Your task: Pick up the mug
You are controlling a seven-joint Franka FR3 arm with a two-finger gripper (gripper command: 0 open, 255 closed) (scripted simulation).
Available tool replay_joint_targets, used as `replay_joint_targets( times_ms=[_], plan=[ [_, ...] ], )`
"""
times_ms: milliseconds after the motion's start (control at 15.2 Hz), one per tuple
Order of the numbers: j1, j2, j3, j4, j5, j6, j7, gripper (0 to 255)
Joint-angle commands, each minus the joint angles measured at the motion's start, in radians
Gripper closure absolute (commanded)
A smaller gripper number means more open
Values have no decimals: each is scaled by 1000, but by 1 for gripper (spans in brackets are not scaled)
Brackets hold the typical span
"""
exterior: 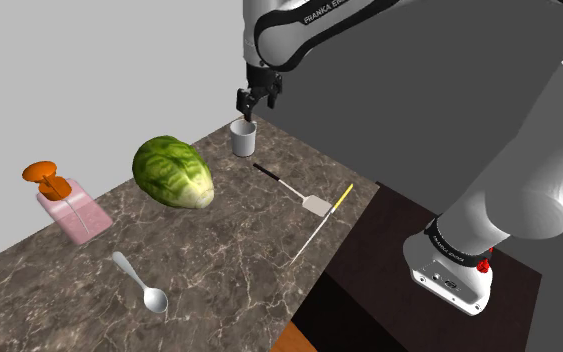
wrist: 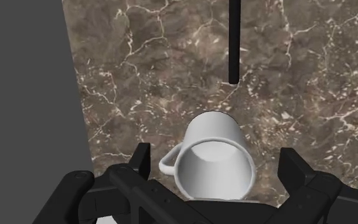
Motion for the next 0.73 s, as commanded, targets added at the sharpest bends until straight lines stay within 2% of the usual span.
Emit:
replay_joint_targets(
  times_ms=[0,396,660],
  plan=[
    [13,77,2,57,-14,9,20,0],
    [58,315,-4,276,-45,2,61,0],
    [63,350,-8,282,-52,29,67,0]
  ],
)
